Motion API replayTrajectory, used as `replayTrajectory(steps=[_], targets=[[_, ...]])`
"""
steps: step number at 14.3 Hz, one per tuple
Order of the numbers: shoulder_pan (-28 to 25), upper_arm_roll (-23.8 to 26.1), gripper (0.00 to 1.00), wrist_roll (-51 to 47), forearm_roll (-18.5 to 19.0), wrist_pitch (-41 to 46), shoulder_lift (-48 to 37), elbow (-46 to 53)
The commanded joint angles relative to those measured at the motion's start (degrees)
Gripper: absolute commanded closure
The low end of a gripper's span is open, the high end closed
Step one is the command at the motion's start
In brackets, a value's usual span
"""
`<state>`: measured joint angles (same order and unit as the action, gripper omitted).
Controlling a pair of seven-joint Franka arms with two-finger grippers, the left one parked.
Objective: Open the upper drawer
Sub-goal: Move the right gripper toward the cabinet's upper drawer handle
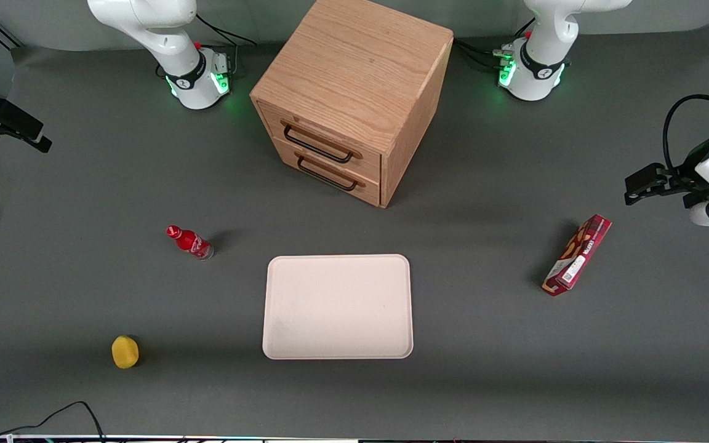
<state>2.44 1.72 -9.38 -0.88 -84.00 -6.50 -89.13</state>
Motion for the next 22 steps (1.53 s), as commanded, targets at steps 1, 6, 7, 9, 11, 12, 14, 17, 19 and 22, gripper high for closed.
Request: replayTrajectory(steps=[1, 6, 7, 9, 11, 12, 14, 17, 19, 22], targets=[[-0.51, -0.13, 0.00, -0.55, 0.78, 1.29, 0.79, 1.68], [-0.42, -0.13, 0.00, 2.09, 0.79, 1.38, 0.79, 1.76], [-0.42, -0.13, 0.00, 2.18, 0.79, 1.38, 0.70, 1.68], [-0.25, -0.22, 0.00, 2.35, 0.17, 2.34, 0.27, 1.76], [-0.68, 0.48, 0.00, 7.59, 0.17, 3.75, -0.09, 2.38], [-0.86, 0.83, 0.00, 9.80, 0.00, 4.19, 0.00, 2.90], [-1.38, 1.18, 0.00, 10.52, -3.23, 5.16, 0.52, 3.87], [-2.53, 6.52, 0.00, 25.77, -5.71, 5.16, 2.45, 5.10], [-2.44, 9.44, 0.00, 28.54, -10.33, 6.03, 3.33, 5.46], [-2.62, 11.37, 0.00, 28.63, -18.27, 6.13, 6.66, 5.19]])
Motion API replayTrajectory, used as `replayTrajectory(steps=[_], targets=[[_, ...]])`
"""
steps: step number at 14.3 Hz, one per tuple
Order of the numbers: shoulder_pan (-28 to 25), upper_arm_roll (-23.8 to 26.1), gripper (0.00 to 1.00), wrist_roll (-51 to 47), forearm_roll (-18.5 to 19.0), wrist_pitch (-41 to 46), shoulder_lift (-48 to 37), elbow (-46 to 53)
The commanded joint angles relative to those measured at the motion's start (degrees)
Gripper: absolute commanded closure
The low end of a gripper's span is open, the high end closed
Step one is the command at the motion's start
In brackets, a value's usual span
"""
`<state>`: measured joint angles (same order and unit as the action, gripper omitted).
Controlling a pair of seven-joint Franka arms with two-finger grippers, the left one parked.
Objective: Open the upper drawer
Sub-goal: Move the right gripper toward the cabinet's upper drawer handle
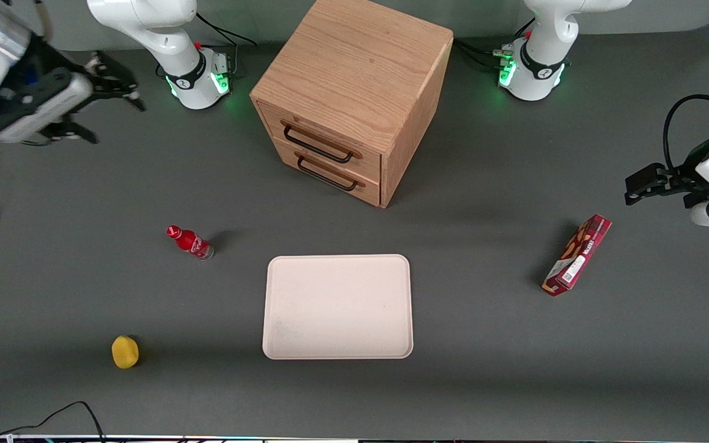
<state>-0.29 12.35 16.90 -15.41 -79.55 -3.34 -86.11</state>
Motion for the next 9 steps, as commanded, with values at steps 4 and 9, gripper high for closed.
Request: replayTrajectory(steps=[4, 9], targets=[[0.29, 7.32, 0.00, 2.52, -5.76, 1.24, 10.10, 0.87], [0.46, 12.33, 0.00, 0.68, -6.74, -8.58, 9.85, -10.10]])
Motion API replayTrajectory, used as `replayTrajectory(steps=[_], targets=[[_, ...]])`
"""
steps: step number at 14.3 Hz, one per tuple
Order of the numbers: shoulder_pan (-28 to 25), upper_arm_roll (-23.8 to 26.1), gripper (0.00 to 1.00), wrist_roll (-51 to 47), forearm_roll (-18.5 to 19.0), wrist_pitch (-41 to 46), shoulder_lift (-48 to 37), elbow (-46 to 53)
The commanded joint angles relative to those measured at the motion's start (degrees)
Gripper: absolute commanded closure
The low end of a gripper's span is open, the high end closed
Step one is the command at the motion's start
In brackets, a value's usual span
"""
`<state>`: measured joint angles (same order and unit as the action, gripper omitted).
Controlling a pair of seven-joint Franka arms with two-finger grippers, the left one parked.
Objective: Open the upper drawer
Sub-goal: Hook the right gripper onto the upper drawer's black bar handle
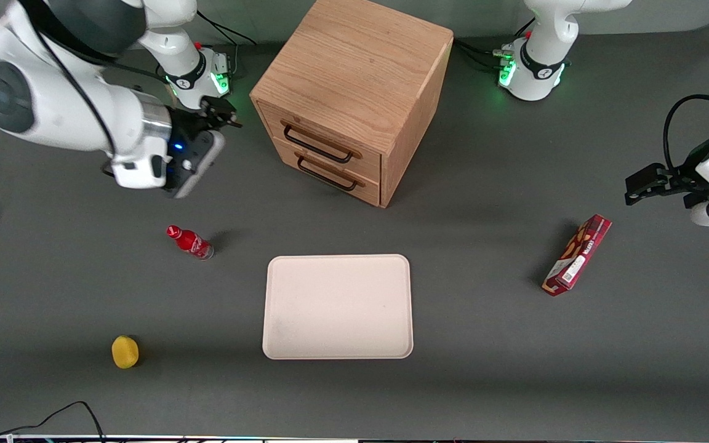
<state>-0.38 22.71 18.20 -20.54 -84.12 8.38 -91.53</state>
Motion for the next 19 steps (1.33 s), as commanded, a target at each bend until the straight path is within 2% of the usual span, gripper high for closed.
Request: replayTrajectory(steps=[1, 4, 8, 13, 15, 19], targets=[[0.55, 3.29, 0.00, -1.41, -1.61, -6.99, -2.14, -6.89], [0.55, 7.78, 0.00, -5.63, -1.61, -15.69, -2.32, -11.99], [0.46, 9.89, 0.00, -5.64, -1.60, -23.35, -2.32, -17.27], [0.46, 10.34, 0.00, -5.64, -2.04, -25.91, -2.23, -20.00], [0.38, 10.34, 0.00, -5.64, -4.93, -27.49, -3.02, -21.67], [0.64, 11.57, 0.00, -5.64, -5.74, -29.50, -3.37, -23.33]])
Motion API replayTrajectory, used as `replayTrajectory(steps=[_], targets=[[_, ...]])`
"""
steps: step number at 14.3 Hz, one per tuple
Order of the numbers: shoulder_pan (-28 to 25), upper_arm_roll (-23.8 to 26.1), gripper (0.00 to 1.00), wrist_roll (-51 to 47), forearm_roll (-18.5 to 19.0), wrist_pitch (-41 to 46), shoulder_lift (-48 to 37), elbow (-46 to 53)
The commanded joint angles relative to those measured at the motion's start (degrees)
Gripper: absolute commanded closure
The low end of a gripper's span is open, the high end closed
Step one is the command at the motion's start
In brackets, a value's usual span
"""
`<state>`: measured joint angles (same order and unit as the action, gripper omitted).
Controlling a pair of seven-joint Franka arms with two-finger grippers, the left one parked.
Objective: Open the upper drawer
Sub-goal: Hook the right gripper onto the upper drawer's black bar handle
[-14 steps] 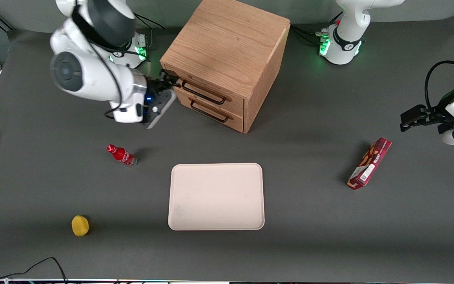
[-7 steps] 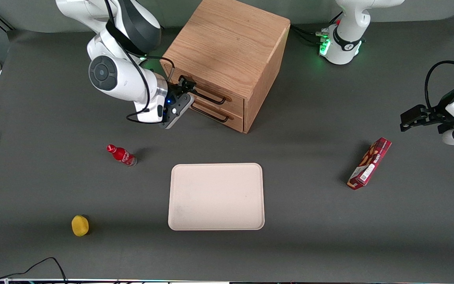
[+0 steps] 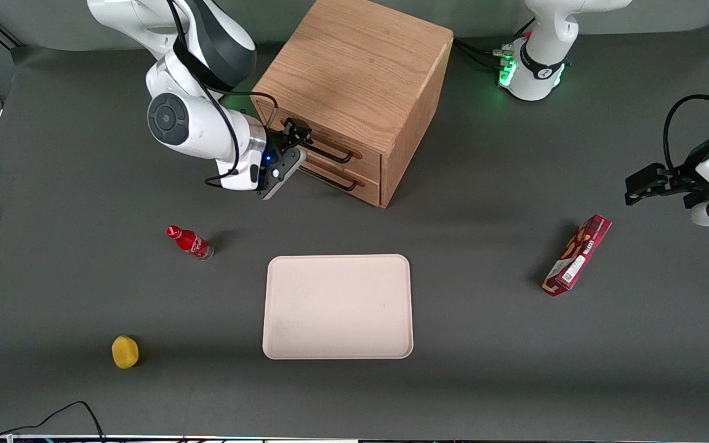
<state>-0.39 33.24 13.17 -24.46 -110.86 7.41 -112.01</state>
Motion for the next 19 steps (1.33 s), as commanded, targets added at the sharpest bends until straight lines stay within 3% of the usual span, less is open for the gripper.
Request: replayTrajectory(steps=[1, 13, 19], targets=[[0.57, 1.04, 0.00, -0.60, -1.90, -3.92, -2.40, -3.65], [0.39, 2.80, 0.00, -0.52, -1.82, -9.82, -1.87, -6.65], [1.18, 2.10, 0.00, 0.10, 2.13, -9.29, -0.65, -4.28]])
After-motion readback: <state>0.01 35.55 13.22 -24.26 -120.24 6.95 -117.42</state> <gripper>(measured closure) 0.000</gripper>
